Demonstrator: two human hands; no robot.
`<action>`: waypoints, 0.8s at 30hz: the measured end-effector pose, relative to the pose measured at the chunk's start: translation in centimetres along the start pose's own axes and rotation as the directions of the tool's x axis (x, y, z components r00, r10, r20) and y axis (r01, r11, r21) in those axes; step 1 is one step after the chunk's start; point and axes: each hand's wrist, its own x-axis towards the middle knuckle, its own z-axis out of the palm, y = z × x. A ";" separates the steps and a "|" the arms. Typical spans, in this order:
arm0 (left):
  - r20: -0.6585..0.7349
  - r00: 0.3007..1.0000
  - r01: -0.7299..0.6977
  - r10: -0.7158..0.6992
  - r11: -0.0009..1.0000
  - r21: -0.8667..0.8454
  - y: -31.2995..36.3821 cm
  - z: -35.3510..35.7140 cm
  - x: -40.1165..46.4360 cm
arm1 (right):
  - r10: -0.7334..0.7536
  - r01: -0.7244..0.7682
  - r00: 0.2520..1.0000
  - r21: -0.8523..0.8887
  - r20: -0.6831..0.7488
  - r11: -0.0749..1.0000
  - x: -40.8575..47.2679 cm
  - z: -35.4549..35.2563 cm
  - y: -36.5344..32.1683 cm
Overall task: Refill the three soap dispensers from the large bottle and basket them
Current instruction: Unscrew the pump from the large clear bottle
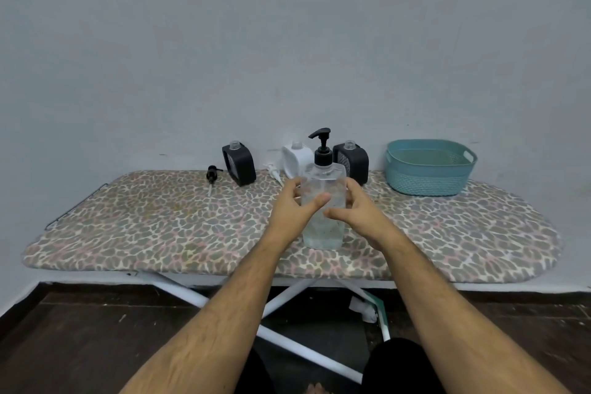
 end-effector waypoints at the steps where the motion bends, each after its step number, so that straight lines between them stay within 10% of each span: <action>1: 0.013 1.000 -0.004 0.004 1.000 -0.025 0.0 -0.2 0.0 | -0.011 0.011 1.000 0.018 0.001 1.000 0.0 -0.1 -0.2; 9: -0.110 0.985 -0.148 0.133 0.978 -0.148 3.6 -1.7 1.3 | -0.061 0.053 0.994 -0.086 -0.092 0.995 1.4 -0.6 -2.3; 24: 0.263 0.946 -0.150 0.189 0.976 -0.160 5.1 -2.3 4.7 | -0.062 0.009 0.974 -0.240 -0.217 0.971 1.4 1.9 -3.0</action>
